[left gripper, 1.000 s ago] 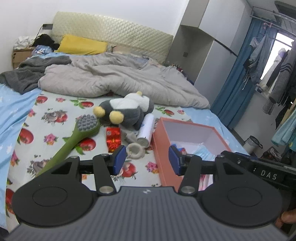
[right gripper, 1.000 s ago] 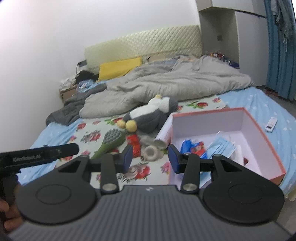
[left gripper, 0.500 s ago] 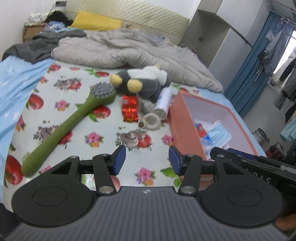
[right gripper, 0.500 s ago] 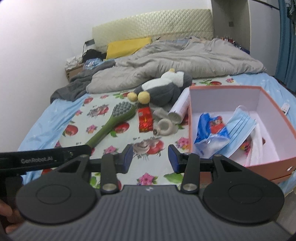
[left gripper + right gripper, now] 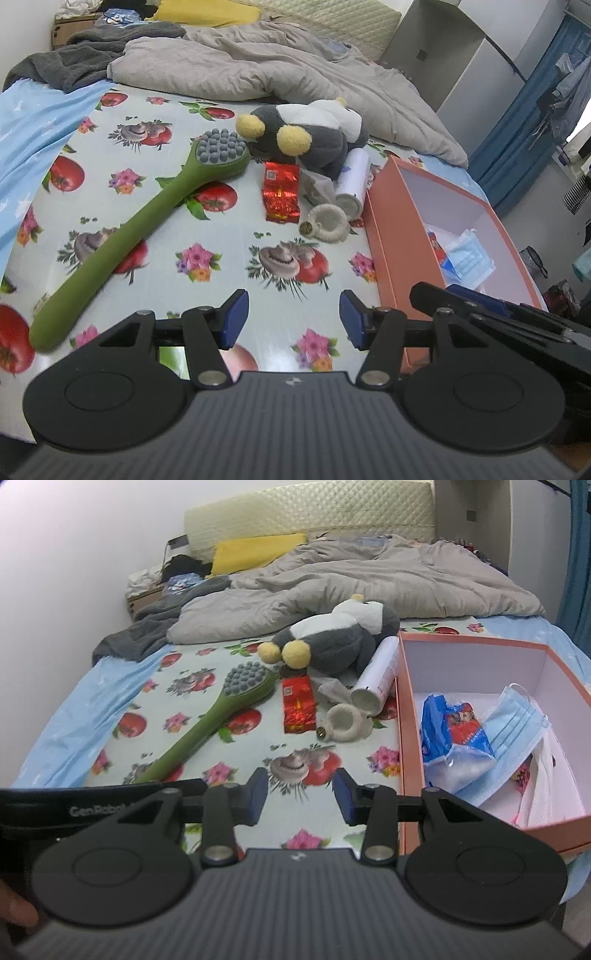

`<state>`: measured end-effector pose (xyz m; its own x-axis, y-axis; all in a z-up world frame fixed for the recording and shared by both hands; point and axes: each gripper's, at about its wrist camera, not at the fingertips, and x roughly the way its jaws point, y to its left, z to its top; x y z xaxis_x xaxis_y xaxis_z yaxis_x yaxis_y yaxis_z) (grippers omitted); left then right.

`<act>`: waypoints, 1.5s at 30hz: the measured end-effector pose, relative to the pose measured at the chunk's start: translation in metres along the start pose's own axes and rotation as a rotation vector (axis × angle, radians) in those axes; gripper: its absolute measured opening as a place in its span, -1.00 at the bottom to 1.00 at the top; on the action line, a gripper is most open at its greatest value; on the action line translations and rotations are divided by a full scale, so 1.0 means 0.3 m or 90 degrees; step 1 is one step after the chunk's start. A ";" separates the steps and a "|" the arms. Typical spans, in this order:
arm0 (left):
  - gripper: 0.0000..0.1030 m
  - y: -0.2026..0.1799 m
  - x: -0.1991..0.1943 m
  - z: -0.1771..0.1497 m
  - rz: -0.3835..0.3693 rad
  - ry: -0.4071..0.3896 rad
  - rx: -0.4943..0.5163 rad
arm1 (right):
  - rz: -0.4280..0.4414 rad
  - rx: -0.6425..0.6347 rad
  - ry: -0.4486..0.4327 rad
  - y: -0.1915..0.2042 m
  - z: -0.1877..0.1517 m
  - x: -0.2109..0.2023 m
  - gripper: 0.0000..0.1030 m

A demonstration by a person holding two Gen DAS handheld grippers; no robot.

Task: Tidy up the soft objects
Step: 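Withdraw both tools from the box back over the bed, then close the left tool on the red snack packet while the right tool grasps the white hair tie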

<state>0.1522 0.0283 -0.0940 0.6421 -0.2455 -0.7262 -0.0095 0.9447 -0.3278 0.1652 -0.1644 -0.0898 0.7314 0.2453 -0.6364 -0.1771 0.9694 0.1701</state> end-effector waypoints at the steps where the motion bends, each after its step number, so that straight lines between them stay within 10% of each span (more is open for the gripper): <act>1: 0.22 0.007 0.017 0.012 -0.001 -0.001 0.000 | -0.002 0.001 -0.002 -0.001 0.004 0.014 -0.17; 45: 0.37 0.093 0.926 0.364 -0.038 0.077 -0.032 | -0.183 0.074 0.006 -0.116 0.041 0.760 -0.35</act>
<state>0.4140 0.0100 -0.2389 0.5453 -0.3284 -0.7713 -0.0142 0.9163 -0.4002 0.3463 -0.1423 -0.2315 0.7344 -0.0383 -0.6776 0.1131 0.9914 0.0666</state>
